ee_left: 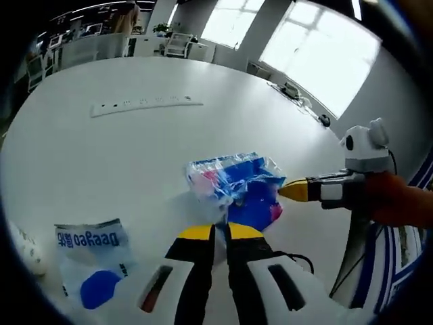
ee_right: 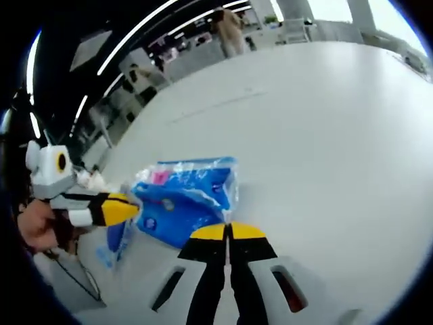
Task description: Arrange the tabletop items into an orderly group along one side of the table until the central work area is clear of visible clutter.
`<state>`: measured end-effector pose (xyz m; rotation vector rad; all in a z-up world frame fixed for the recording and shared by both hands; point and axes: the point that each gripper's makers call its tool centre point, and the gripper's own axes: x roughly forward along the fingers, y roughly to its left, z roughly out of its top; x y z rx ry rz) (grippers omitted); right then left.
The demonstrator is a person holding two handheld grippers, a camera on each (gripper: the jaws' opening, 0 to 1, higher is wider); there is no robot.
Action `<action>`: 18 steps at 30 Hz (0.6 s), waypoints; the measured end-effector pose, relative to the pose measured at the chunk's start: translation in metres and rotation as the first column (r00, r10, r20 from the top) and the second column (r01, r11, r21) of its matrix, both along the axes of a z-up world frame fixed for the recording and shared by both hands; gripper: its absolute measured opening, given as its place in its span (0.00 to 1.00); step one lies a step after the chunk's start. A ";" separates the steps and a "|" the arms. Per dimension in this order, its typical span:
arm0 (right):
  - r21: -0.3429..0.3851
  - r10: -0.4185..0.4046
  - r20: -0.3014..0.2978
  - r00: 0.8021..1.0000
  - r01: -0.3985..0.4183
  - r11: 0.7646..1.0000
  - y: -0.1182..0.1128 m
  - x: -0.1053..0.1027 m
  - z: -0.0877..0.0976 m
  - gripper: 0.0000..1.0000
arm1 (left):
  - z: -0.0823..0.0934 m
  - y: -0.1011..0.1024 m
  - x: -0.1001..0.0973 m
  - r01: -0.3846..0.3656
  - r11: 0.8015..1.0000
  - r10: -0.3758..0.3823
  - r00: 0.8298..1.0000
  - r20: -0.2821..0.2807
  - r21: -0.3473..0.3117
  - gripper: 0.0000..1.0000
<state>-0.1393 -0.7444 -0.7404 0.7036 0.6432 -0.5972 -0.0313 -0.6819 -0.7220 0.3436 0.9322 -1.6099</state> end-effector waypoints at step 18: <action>0.008 -0.045 -0.020 0.999 0.045 0.999 -0.029 0.011 -0.010 0.00 | -0.020 -0.018 0.011 -0.039 0.997 0.039 0.999 0.005 0.074 0.05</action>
